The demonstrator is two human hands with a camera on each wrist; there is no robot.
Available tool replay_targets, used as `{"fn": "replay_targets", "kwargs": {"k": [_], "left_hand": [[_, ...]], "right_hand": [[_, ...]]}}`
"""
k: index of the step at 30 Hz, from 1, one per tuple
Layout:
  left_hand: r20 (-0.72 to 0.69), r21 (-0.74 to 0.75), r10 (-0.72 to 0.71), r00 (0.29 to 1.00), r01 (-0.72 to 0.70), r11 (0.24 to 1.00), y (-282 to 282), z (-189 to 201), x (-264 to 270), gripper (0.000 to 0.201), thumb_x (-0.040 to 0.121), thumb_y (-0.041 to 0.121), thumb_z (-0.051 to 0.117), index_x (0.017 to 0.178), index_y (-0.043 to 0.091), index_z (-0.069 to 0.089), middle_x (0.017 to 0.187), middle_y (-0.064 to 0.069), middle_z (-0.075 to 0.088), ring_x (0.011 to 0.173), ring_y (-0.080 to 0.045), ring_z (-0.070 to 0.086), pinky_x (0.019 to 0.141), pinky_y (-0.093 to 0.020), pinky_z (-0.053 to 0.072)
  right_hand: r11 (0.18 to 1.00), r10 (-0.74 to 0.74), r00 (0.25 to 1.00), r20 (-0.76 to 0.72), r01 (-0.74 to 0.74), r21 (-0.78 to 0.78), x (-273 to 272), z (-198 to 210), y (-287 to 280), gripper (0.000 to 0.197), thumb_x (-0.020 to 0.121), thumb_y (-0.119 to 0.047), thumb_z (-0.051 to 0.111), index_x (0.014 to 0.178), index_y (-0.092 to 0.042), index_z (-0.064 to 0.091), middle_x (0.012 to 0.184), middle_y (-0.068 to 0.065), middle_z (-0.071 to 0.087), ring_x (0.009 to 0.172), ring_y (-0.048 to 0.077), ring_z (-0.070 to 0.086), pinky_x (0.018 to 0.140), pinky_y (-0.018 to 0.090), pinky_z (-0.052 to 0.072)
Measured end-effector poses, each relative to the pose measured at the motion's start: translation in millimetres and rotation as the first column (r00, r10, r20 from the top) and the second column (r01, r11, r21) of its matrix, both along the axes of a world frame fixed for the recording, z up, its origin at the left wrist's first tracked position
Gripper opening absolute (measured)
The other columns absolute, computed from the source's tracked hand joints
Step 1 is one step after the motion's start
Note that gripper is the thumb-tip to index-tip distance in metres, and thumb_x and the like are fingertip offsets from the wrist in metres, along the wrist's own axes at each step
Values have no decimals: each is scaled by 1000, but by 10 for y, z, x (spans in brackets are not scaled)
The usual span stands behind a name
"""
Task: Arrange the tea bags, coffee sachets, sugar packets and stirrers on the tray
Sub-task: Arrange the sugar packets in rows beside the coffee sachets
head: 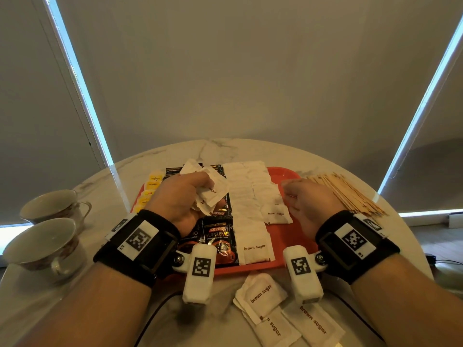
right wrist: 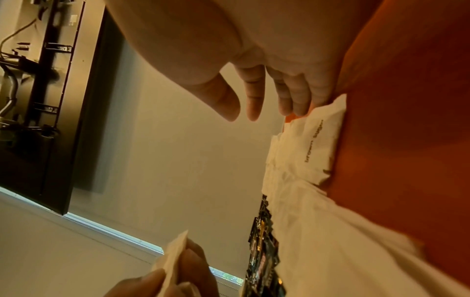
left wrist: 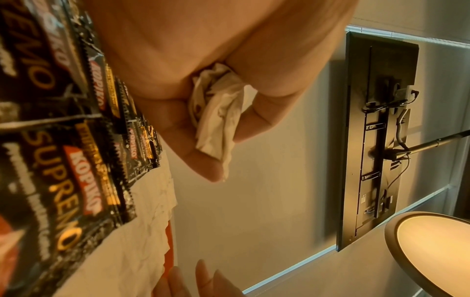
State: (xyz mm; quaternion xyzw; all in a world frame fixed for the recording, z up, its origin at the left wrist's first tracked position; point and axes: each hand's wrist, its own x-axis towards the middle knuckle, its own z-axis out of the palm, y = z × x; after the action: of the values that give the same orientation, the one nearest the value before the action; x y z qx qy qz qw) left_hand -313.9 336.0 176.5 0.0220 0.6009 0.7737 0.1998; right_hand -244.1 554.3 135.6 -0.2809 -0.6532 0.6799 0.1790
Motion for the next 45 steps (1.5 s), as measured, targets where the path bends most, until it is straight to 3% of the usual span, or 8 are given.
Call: {"fn": "replay_targets", "kwargs": {"k": [5,13,17,25,30,35,40,45], "left_hand": [[3,12,-28,1000,28,1000,-6,-18,-9,18,94,-10,51,106,2,56,97,-25,71,65,-35,73,61,-40,61],[-144,-8,-109,984,108,994,5,-80,0,32,93,-3,67,125,-1,67,111,-21,77,109,-44,72,99,-59,53],[-148,5,-94,985,95,995,-19,-94,-51,36,88,-6,72,123,2,66,109,-20,77,99,-39,76,84,-52,61],[-157,-36,-93,983,88,995,3,-134,-117,39,92,-16,57,118,9,71,106,-16,79,96,-34,77,86,-53,61],[-99,3,-8,995,8,1000,18,-149,-139,23,102,-3,55,112,11,71,94,-13,80,73,-26,79,58,-40,64],[-121,53,-63,991,69,996,35,-101,-73,22,94,28,70,107,9,71,95,-13,80,80,-31,79,67,-46,66],[-240,26,-29,970,37,999,22,-194,-102,31,82,-7,77,107,9,68,95,-16,78,85,-33,78,69,-42,60],[-226,70,35,974,-20,997,41,-152,-120,11,90,1,74,94,11,70,83,-12,77,73,-28,76,58,-35,58]], "right_hand": [[999,-15,999,-47,17,28,-27,119,-81,8,92,-21,67,97,-21,73,114,1,71,117,23,61,107,48,46],[927,351,934,-69,-336,166,-117,343,-599,22,88,-29,77,99,-10,73,82,-2,73,74,13,66,70,30,54],[935,350,924,-157,-354,0,-111,264,-617,15,91,-20,75,90,-7,68,75,0,69,66,12,63,64,29,51],[926,202,928,-312,-285,-247,-100,264,-507,13,99,-15,63,87,-9,62,82,8,73,70,19,69,64,34,59],[927,239,922,-305,-310,-210,-86,236,-540,12,100,-17,63,94,-7,62,88,12,71,70,19,67,59,31,59],[942,291,926,-242,-322,-99,-51,216,-600,14,97,-17,67,89,-7,62,80,8,72,66,18,66,60,31,58],[938,320,919,-230,-341,-57,-21,214,-599,17,89,-11,75,97,-2,64,75,8,69,62,16,64,62,31,59],[920,385,904,-184,-392,-1,6,233,-586,17,84,2,76,97,0,66,77,12,70,66,21,66,64,29,61]]}}
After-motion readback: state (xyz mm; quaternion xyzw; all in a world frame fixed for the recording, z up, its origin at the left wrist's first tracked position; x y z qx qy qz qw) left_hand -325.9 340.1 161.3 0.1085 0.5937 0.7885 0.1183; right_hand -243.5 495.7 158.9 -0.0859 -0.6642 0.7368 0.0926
